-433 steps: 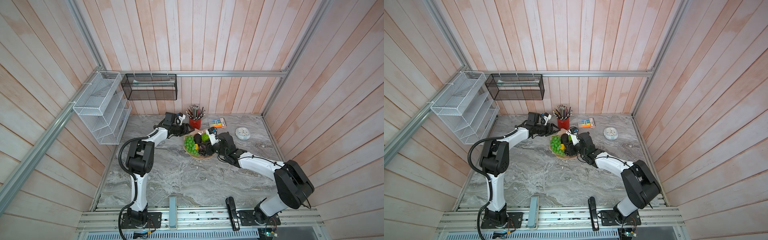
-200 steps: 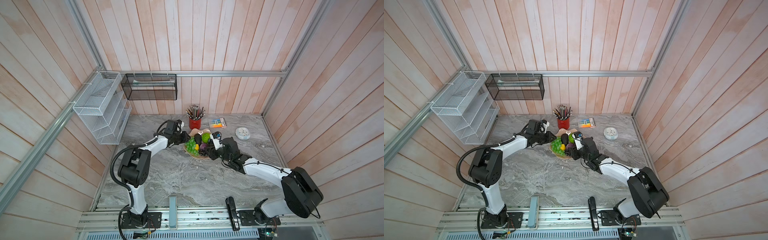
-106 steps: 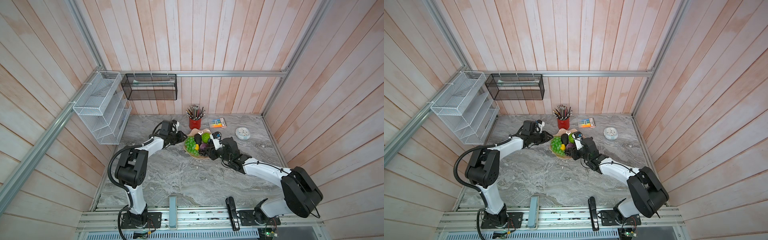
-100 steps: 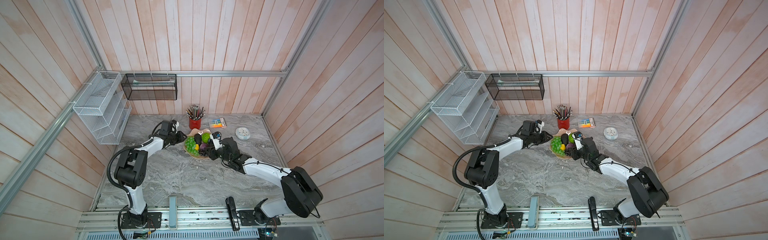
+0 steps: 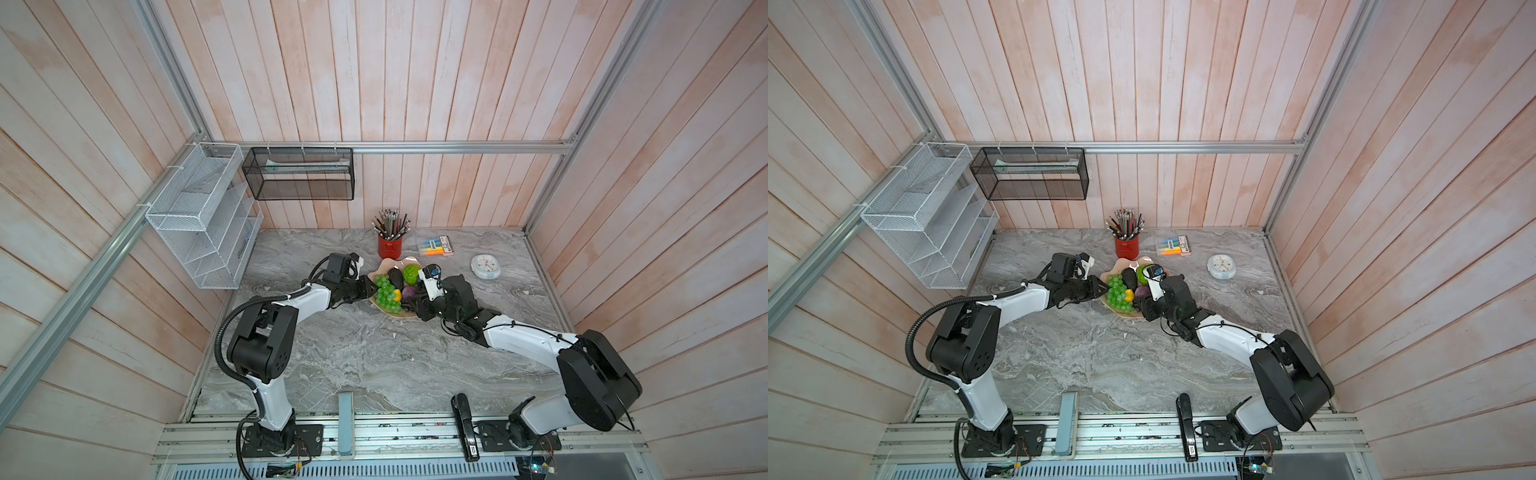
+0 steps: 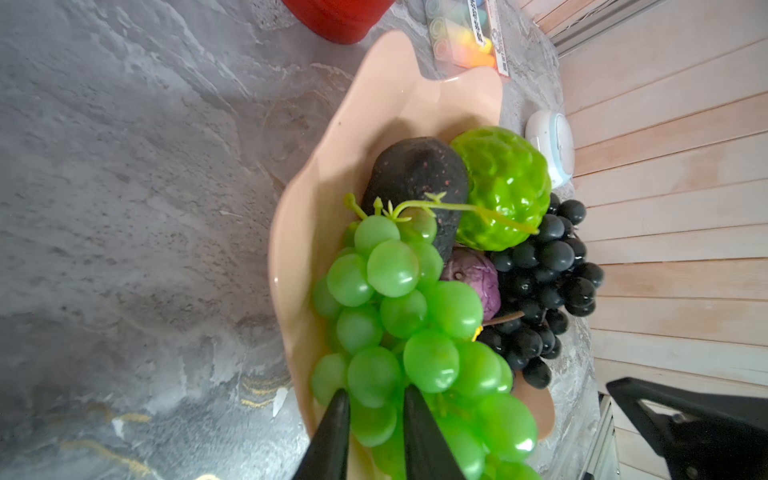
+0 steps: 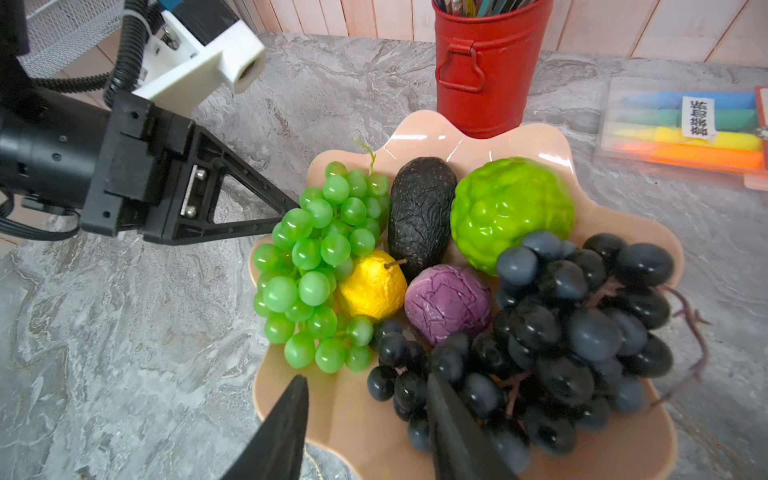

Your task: Place and organize the fake fruits in the fruit bowl

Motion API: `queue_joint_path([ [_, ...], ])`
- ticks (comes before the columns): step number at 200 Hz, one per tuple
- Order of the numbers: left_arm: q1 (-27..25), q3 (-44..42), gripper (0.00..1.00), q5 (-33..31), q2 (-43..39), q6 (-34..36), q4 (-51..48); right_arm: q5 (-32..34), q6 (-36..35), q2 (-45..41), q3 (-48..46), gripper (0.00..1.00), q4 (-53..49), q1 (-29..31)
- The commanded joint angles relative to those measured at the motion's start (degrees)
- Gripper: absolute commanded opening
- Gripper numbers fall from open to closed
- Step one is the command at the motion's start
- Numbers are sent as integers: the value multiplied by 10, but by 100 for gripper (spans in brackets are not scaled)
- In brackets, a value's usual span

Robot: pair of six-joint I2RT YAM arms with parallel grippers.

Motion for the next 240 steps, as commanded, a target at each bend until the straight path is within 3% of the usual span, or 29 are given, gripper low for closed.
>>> queue_joint_path([
  [1, 1, 2, 26, 7, -5, 1, 18, -7, 3, 10, 19, 48, 1, 5],
  [20, 1, 15, 31, -3, -14, 13, 2, -6, -2, 15, 28, 48, -3, 5],
  [66, 28, 30, 58, -20, -53, 47, -83, 13, -16, -2, 50, 48, -22, 1],
  [90, 44, 0, 78, -33, -119, 66, -108, 50, -27, -36, 55, 49, -30, -12],
  [115, 51, -16, 92, -88, -207, 83, -121, 61, -28, -66, 63, 63, -54, -59],
  [134, 52, -30, 94, -159, -251, 95, -112, 59, -19, -84, 69, 69, -64, -113],
  [141, 55, -35, 94, -189, -262, 100, -108, 76, -22, -94, 69, 77, -63, -127],
  [150, 64, -48, 94, -213, -277, 113, -88, 97, -36, -108, 70, 88, -59, -142],
  [164, 93, -89, 98, -231, -308, 123, -21, 125, -79, -124, 63, 98, -33, -169],
  [175, 122, -141, 100, -232, -335, 132, 59, 128, -111, -133, 44, 98, 6, -198],
  [206, 164, -268, 100, -261, -362, 215, 236, 45, -156, -155, -31, 98, 94, -296],
  [224, 184, -309, 100, -281, -344, 242, 276, 26, -135, -138, -91, 98, 159, -337],
  [240, 196, -361, 100, -301, -312, 261, 363, 57, -122, -126, -122, 98, 184, -346],
])
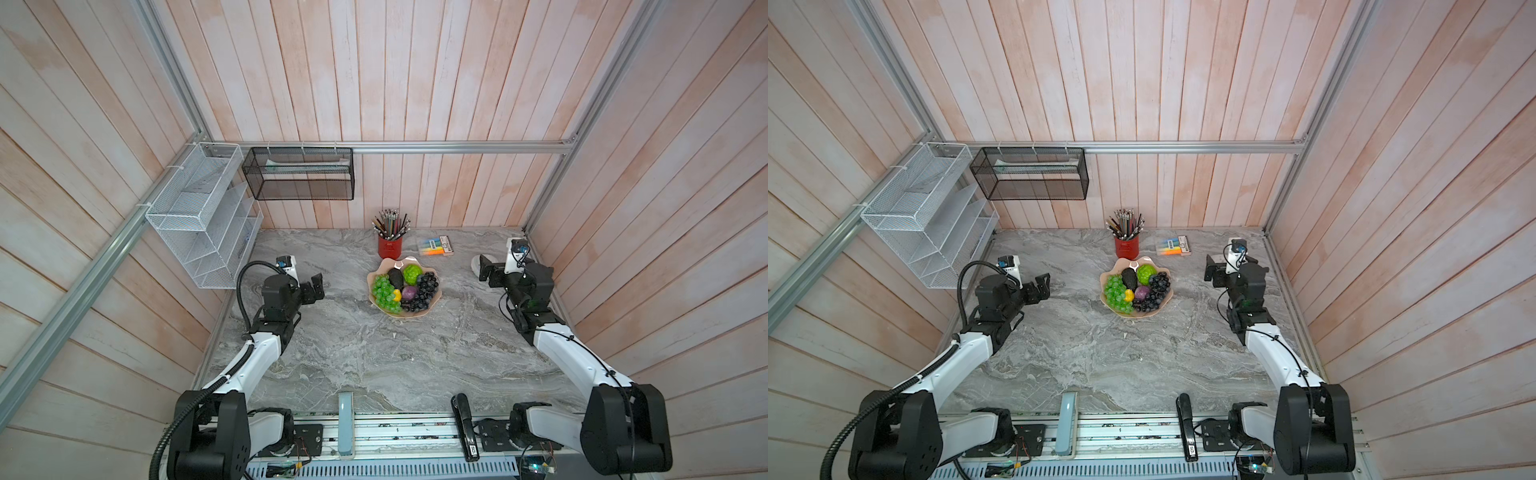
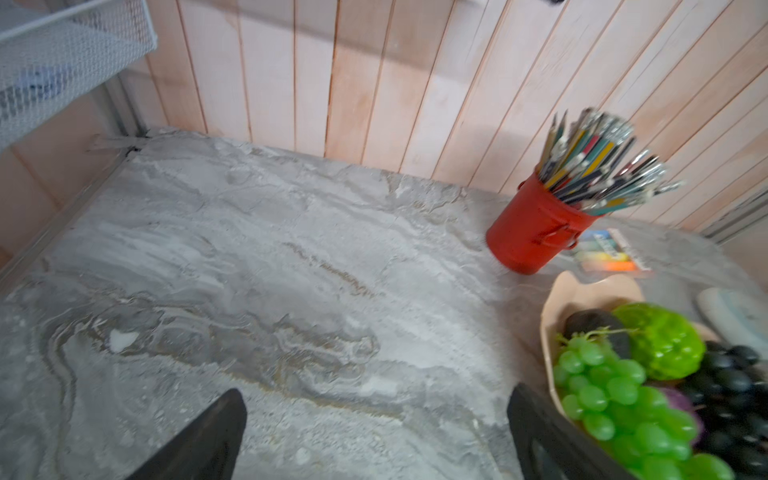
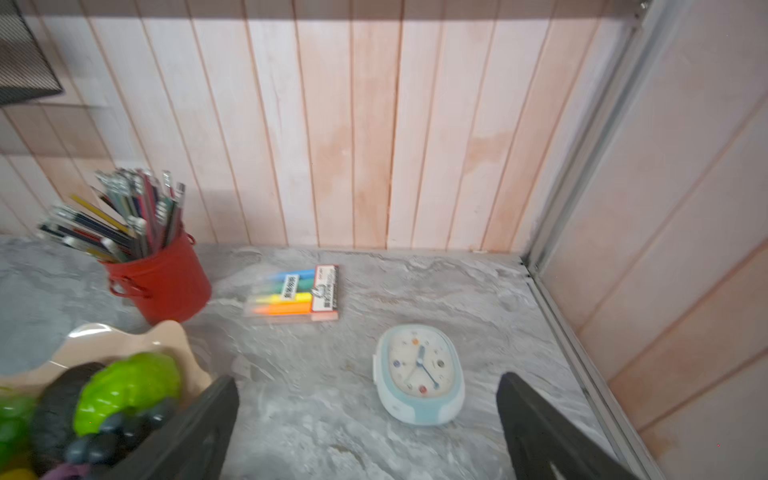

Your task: Place and organize the fake fruits in the fruit bowl

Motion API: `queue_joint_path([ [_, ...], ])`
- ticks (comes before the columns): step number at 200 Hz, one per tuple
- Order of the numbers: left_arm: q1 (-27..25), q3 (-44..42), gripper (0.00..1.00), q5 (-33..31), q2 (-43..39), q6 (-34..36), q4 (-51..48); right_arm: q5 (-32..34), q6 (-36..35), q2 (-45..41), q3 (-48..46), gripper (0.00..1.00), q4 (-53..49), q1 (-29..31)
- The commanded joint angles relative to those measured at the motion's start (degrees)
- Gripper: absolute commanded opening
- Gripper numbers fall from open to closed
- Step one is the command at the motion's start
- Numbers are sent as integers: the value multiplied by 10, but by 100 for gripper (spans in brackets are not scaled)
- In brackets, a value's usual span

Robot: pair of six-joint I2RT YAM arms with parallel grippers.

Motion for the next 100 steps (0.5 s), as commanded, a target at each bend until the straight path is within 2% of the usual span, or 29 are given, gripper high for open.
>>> queue_joint_path([
  [1, 16, -56, 100, -49, 34, 64, 170, -2, -1, 21, -51, 98, 77, -13],
  [28, 19, -112, 100, -96, 103, 74, 309, 52, 0, 27, -162, 98, 251, -17],
  [43, 21, -119, 100, -94, 129, 76, 357, 79, 18, 55, -181, 98, 291, -29],
  [54, 22, -128, 100, -98, 157, 76, 401, 42, 27, 77, -179, 98, 286, -50],
  [80, 23, -174, 100, -94, 189, 76, 517, 24, 35, 133, -241, 98, 434, -62],
  [93, 23, -163, 100, -92, 173, 73, 465, -4, 28, 183, -243, 98, 502, -61],
  [100, 23, -165, 100, -92, 177, 73, 481, -21, 20, 190, -240, 98, 503, -61],
])
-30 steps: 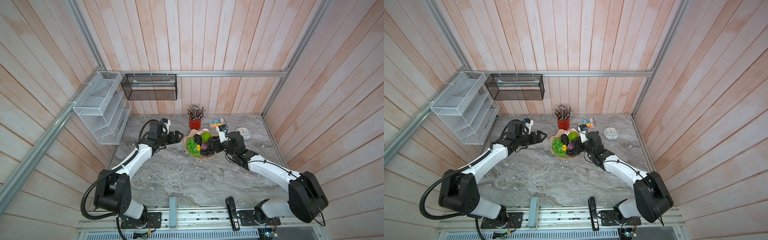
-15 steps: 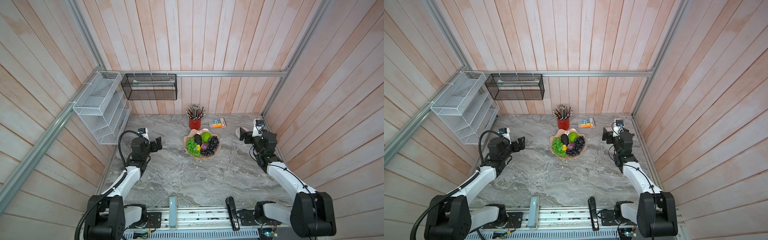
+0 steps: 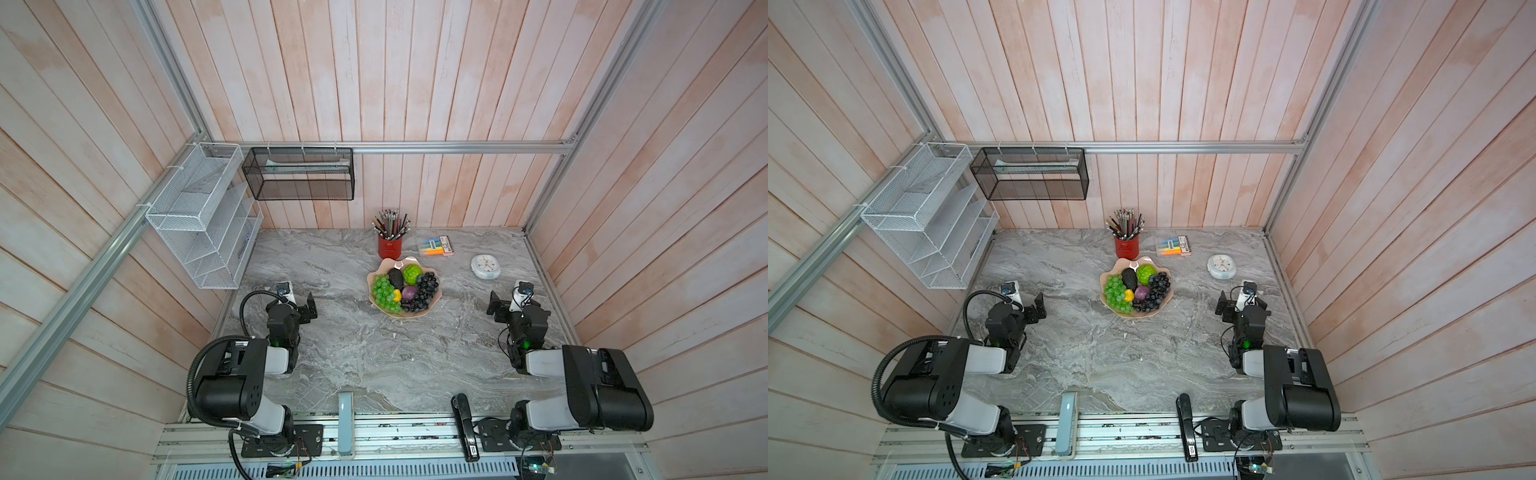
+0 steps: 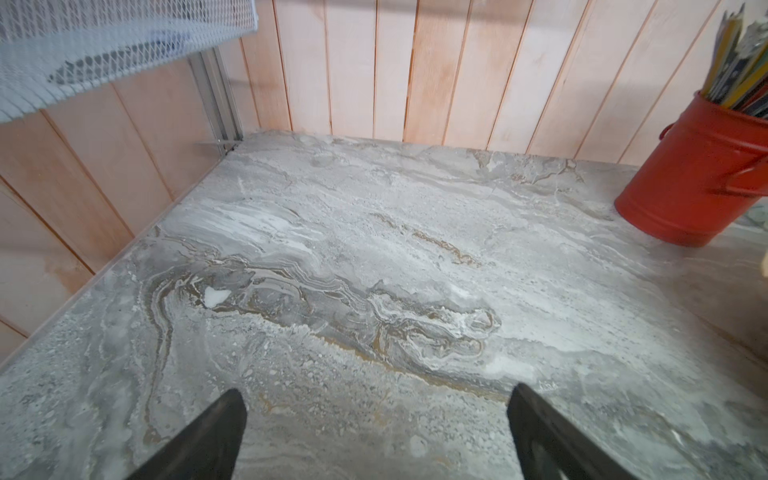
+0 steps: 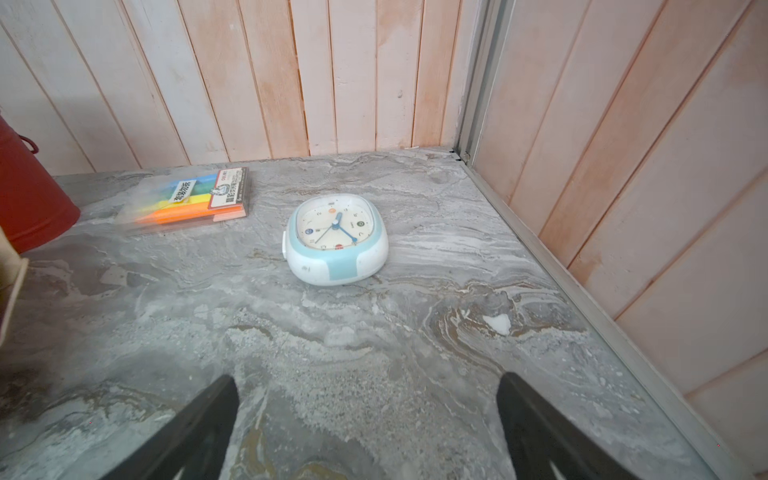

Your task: Place and organize the fake fruits in the fruit bowl

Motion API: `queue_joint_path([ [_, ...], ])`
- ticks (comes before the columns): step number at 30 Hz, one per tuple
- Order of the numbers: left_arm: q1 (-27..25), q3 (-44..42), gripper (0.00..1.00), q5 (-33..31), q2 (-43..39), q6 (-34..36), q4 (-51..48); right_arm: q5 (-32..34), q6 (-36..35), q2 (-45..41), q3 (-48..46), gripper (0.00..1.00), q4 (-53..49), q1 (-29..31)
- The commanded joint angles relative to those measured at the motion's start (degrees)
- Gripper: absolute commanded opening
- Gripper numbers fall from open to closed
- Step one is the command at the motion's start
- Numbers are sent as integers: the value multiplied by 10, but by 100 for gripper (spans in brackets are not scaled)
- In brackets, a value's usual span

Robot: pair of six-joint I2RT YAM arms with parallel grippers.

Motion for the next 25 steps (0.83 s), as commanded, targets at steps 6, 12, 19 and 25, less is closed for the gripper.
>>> queue_joint_path([
  [6, 3, -1, 100, -10, 2, 9, 81, -49, -2, 29, 9, 98, 82, -1],
  [12, 3, -4, 100, -11, -1, 10, 83, -50, -7, 22, 17, 98, 58, -1],
  [19, 3, -4, 100, -11, -1, 10, 82, -51, -9, 20, 19, 98, 50, -1],
  [25, 0, 2, 100, -13, 2, 13, 75, -51, -9, 20, 19, 98, 50, -1],
])
